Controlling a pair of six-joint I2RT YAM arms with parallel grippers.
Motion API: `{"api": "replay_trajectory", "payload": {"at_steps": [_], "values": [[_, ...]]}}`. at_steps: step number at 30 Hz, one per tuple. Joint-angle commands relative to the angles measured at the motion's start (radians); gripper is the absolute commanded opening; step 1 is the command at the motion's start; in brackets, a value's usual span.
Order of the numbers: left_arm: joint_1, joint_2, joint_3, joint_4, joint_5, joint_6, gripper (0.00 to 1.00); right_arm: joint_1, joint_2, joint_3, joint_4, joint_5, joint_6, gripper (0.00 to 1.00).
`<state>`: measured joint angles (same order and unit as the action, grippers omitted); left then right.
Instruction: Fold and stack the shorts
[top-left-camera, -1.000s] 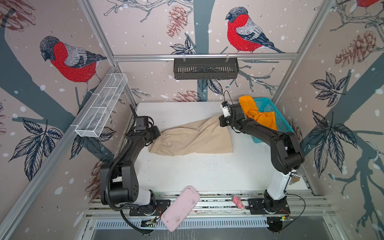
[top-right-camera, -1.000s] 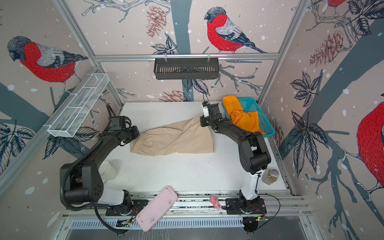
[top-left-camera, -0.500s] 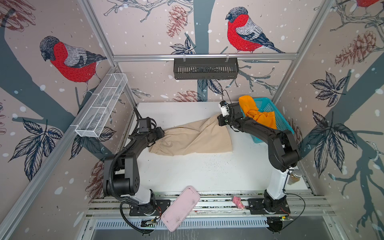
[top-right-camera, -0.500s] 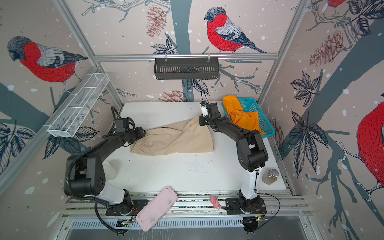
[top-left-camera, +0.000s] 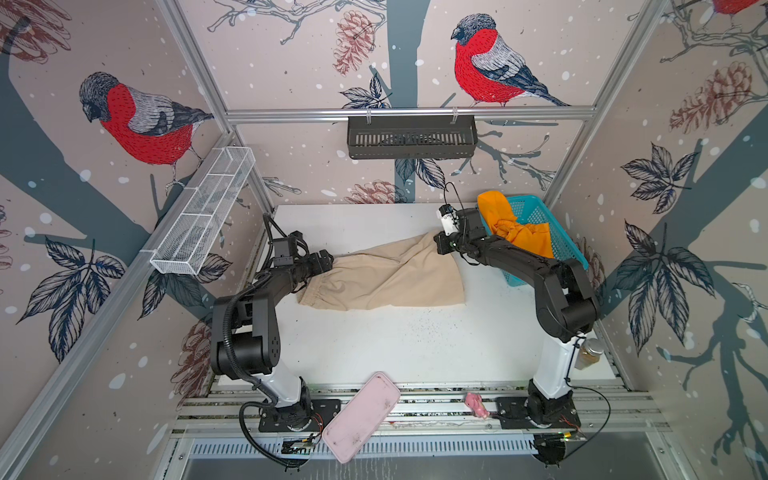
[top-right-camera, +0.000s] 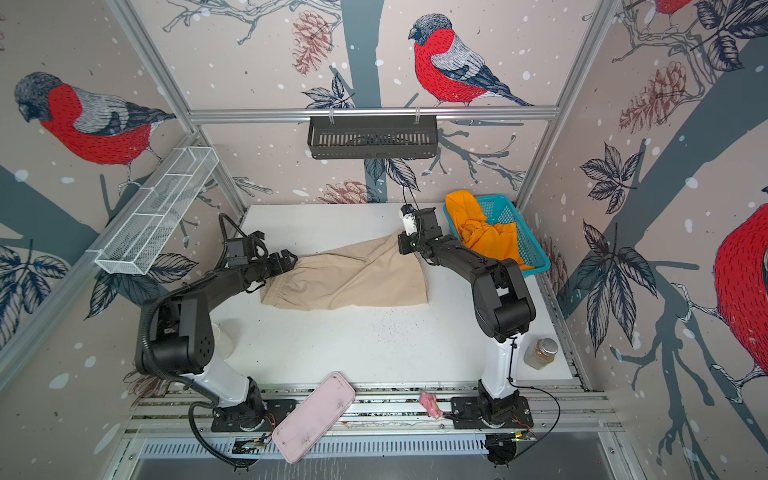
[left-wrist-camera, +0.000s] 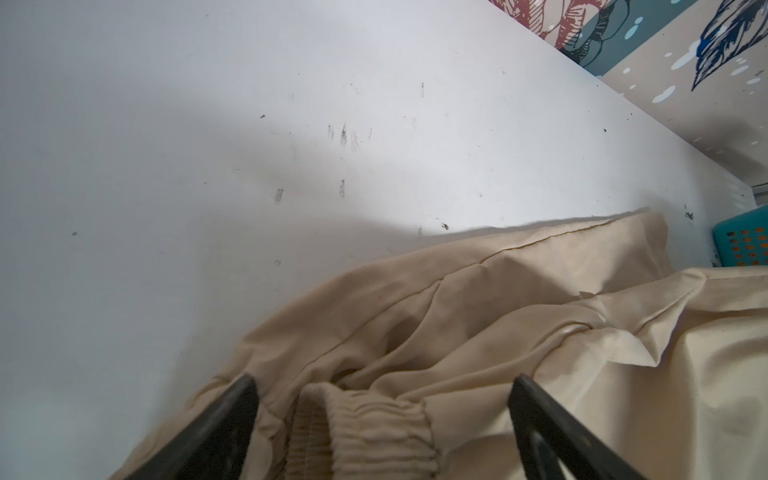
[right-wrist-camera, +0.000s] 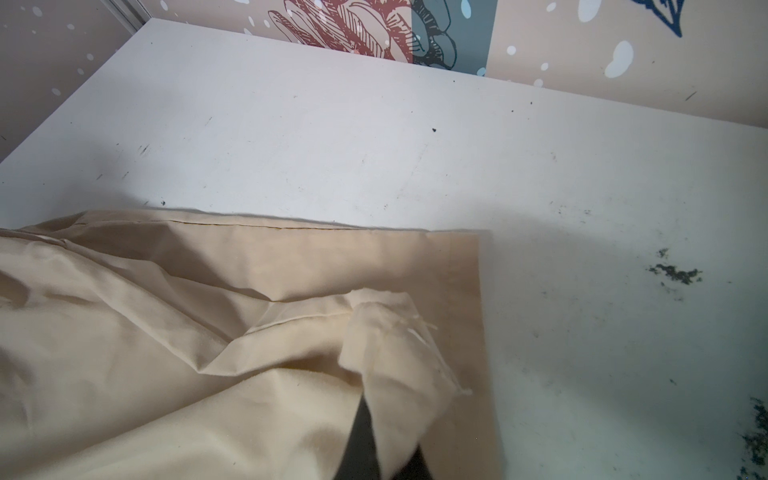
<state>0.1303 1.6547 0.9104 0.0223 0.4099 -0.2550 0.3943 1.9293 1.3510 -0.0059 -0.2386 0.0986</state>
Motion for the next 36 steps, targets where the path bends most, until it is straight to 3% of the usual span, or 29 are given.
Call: {"api": "replay_trajectory", "payload": {"at_steps": [1,4,7,9,12,13,15,16,25,32,34,35,36], "values": [[0.002,0.01,-0.011,0.066,0.148,0.016,0.96,-0.005,-0.001,-0.001,0.018,-0.016,-0.01,0.04],[-0.002,-0.004,-0.046,0.087,0.195,0.004,0.95,-0.014,0.002,-0.006,0.03,-0.036,0.001,0.04],[-0.016,-0.008,-0.047,0.033,0.141,-0.006,0.9,-0.024,0.009,-0.009,0.043,-0.056,0.015,0.04],[-0.02,-0.001,-0.035,-0.021,0.095,-0.03,0.8,-0.025,0.011,-0.005,0.041,-0.057,0.013,0.04],[-0.019,-0.002,-0.026,-0.063,0.083,-0.068,0.56,-0.025,0.011,-0.002,0.043,-0.058,0.012,0.03],[-0.02,-0.005,-0.014,-0.091,0.059,-0.077,0.44,-0.025,0.01,0.0,0.043,-0.057,0.01,0.03],[-0.019,-0.017,0.022,-0.169,-0.005,-0.087,0.1,-0.023,0.013,0.007,0.04,-0.061,0.008,0.03],[-0.02,-0.025,0.041,-0.208,-0.042,-0.087,0.0,-0.022,0.014,0.01,0.038,-0.061,0.006,0.03],[-0.021,-0.105,0.078,-0.381,-0.253,-0.103,0.0,-0.002,0.034,0.064,-0.004,-0.025,-0.018,0.03],[-0.034,-0.127,0.082,-0.445,-0.332,-0.126,0.0,0.019,0.051,0.106,-0.049,0.026,-0.048,0.05],[-0.034,-0.154,0.079,-0.43,-0.333,-0.13,0.0,0.021,0.054,0.106,-0.04,0.023,-0.045,0.12],[-0.034,-0.157,0.078,-0.427,-0.338,-0.132,0.0,0.021,0.06,0.11,-0.036,0.018,-0.043,0.19],[-0.034,-0.16,0.076,-0.426,-0.35,-0.133,0.0,0.021,0.072,0.117,-0.032,0.014,-0.041,0.32]]}}
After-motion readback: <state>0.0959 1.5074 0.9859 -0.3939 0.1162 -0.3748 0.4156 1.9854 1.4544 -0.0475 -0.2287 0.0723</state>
